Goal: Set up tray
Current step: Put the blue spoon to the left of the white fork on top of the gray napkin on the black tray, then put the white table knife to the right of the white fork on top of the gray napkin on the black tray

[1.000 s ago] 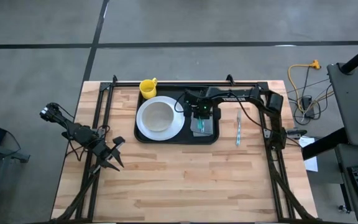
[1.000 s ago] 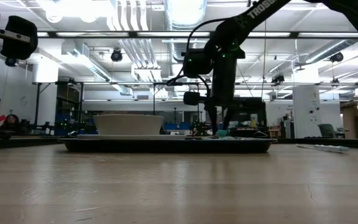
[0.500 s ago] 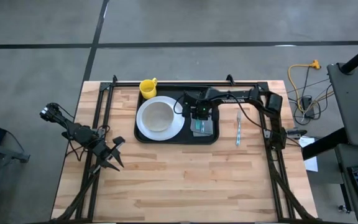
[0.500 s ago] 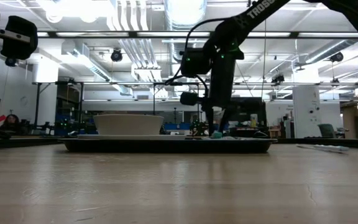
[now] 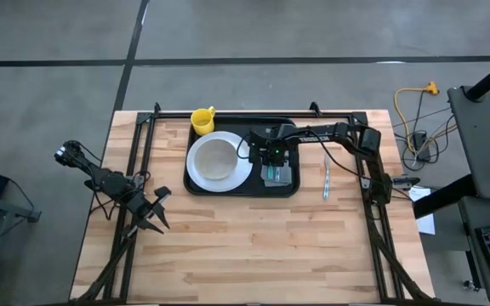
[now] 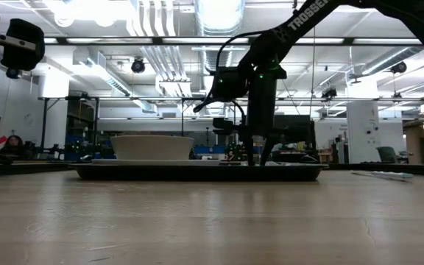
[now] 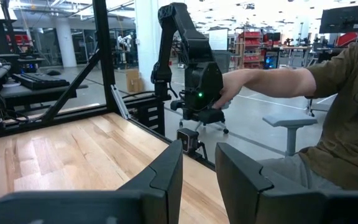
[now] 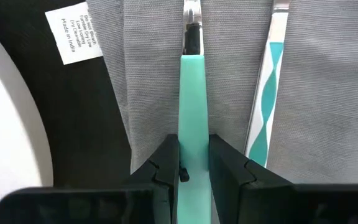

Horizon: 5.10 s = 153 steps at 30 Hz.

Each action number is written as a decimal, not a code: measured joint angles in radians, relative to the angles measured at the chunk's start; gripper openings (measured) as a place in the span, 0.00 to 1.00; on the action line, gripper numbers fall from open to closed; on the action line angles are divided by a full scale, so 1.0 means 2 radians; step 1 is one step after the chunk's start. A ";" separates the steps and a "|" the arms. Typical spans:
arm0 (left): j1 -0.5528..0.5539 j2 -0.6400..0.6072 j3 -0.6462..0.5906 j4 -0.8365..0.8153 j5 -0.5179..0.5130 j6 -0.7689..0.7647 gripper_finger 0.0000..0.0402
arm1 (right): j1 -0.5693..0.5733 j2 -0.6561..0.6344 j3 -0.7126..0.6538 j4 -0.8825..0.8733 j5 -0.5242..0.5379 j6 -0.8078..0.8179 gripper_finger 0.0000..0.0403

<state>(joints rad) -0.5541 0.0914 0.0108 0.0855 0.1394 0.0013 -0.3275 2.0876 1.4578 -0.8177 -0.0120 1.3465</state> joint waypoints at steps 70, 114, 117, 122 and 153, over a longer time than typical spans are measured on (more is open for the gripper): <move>0.000 0.000 0.000 0.000 0.000 0.000 0.19 | 0.013 0.003 0.037 -0.032 0.015 0.003 0.32; 0.000 0.000 0.000 0.000 0.000 0.000 0.19 | 0.014 -0.043 0.046 -0.125 -0.032 -0.119 0.27; 0.000 0.000 0.000 0.000 0.000 0.000 0.19 | 0.022 -0.050 0.046 -0.138 -0.032 -0.110 0.27; 0.000 0.000 0.000 0.000 0.000 0.000 0.19 | 0.028 -0.061 0.043 -0.181 -0.026 -0.058 0.27; 0.000 0.000 0.000 0.000 0.000 0.000 0.19 | 0.075 -0.319 -0.295 -0.113 -0.015 0.116 0.26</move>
<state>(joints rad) -0.5541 0.0914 0.0107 0.0855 0.1394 0.0013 -0.1781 1.4493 0.8687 -1.0432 -0.0414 1.5792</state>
